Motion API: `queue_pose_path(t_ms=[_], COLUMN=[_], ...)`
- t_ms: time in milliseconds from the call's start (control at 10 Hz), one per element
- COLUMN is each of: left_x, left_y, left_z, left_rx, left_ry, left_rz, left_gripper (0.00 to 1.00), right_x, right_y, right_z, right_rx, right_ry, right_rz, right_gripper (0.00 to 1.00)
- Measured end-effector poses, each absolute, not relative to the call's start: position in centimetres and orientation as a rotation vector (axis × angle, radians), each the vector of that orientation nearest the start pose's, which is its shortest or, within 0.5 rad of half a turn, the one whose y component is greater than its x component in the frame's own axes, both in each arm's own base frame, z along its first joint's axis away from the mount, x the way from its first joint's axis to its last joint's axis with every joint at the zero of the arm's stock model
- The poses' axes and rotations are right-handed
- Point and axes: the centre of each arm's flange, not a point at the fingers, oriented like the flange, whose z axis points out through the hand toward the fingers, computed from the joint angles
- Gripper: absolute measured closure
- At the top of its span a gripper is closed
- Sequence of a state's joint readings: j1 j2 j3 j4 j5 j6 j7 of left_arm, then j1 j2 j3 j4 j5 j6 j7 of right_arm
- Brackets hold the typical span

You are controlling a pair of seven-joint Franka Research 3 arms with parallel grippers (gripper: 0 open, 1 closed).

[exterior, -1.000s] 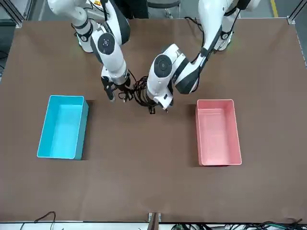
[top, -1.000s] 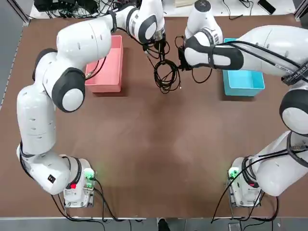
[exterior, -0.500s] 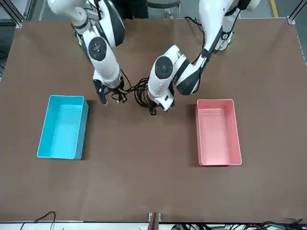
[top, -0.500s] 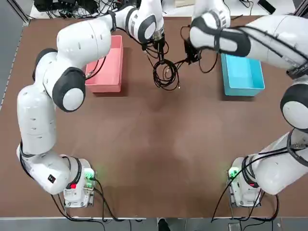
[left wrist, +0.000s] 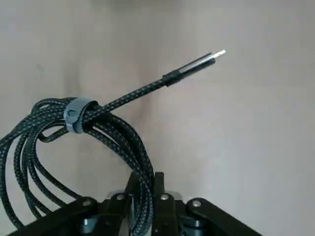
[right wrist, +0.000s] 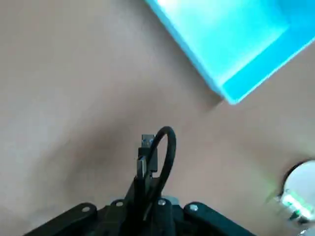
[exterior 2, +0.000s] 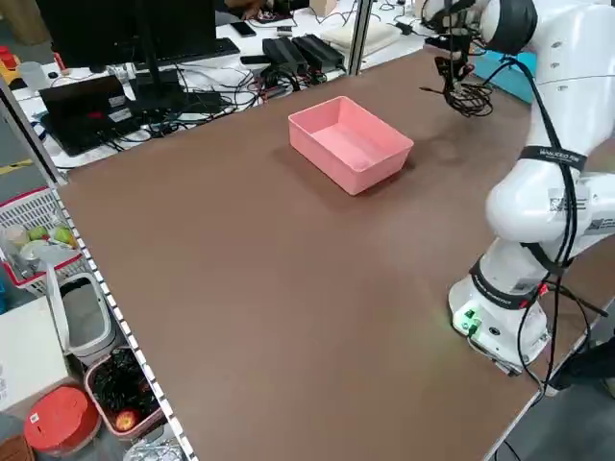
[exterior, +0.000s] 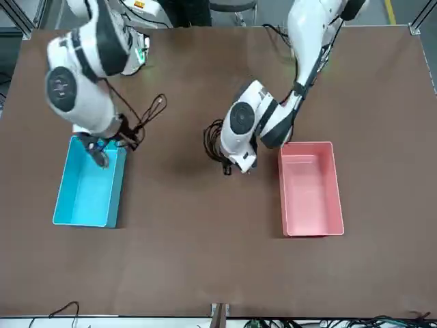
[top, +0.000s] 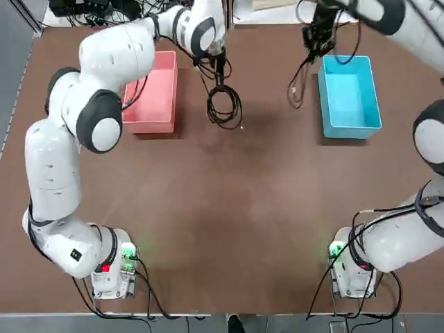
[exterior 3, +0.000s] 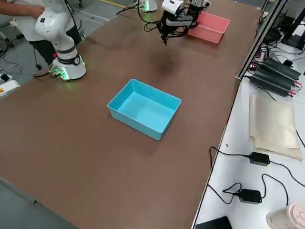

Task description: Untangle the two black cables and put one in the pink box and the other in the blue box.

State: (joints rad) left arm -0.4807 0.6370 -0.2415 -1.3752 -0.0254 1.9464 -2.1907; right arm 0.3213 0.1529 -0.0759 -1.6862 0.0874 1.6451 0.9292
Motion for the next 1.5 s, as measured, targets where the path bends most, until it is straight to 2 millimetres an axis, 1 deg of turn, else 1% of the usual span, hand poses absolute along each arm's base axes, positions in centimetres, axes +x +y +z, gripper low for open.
queue_pose_path(t_ms=[100, 200, 300, 400, 500, 600, 700, 800, 900, 1000, 1100, 1200, 1300, 1400, 1500], left_x=[57.8, 59.7, 61.2, 62.3, 62.9, 63.4, 63.6, 63.5, 63.3, 63.1, 63.0, 63.0, 63.1, 63.4, 63.8], left_y=[-40.8, -36.4, -32.1, -27.8, -23.9, -20.4, -18.0, -16.4, -15.6, -15.6, -15.9, -16.0, -15.9, -15.6, -15.2], left_z=[36.7, 38.4, 39.2, 39.2, 38.3, 36.8, 34.8, 32.6, 30.7, 29.0, 27.7, 27.2, 27.3, 27.6, 28.6], left_rx=[-2.255, -2.274, -2.305, -2.338, -2.359, -2.365, -2.368, -2.38, -2.403, -2.423, -2.434, -2.441, -2.449, -2.461, -2.474], left_ry=[-2.088, -2.054, -2.012, -1.962, -1.907, -1.854, -1.814, -1.791, -1.787, -1.789, -1.777, -1.765, -1.759, -1.754, -1.759], left_rz=[0.265, 0.269, 0.275, 0.282, 0.281, 0.256, 0.222, 0.201, 0.186, 0.176, 0.171, 0.164, 0.158, 0.15, 0.13], left_gripper=[0.85, 0.85, 0.85, 0.85, 0.85, 0.85, 0.85, 0.85, 0.85, 0.85, 0.85, 0.84, 0.72, 0.58, 0.42], right_x=[57.5, 58.0, 58.7, 59.4, 60.0, 60.7, 61.6, 62.6, 63.3, 63.9, 64.5, 65.3, 66.0, 66.4, 66.6], right_y=[11.3, 7.7, 4.5, 1.7, -0.6, -2.5, -3.7, -4.7, -5.9, -7.3, -8.3, -8.6, -8.5, -8.5, -8.5], right_z=[49.0, 49.0, 49.1, 49.4, 49.3, 48.4, 46.7, 44.6, 42.3, 39.8, 37.2, 34.6, 32.2, 30.3, 29.2], right_rx=[-3.046, -3.108, -3.136, -3.143, -3.146, -3.15, -3.153, -3.156, -3.158, -3.158, -3.159, -3.162, -3.161, -3.16, -3.16], right_ry=[0.998, 0.915, 0.848, 0.784, 0.724, 0.68, 0.655, 0.638, 0.635, 0.639, 0.641, 0.639, 0.636, 0.634, 0.633], right_rz=[0.311, 0.295, 0.26, 0.202, 0.152, 0.123, 0.101, 0.086, 0.097, 0.119, 0.129, 0.142, 0.155, 0.171, 0.186], right_gripper=[0.89, 0.89, 0.89, 0.89, 0.89, 0.89, 0.89, 0.89, 0.89, 0.89, 0.89, 0.89, 0.89, 0.89, 0.89])
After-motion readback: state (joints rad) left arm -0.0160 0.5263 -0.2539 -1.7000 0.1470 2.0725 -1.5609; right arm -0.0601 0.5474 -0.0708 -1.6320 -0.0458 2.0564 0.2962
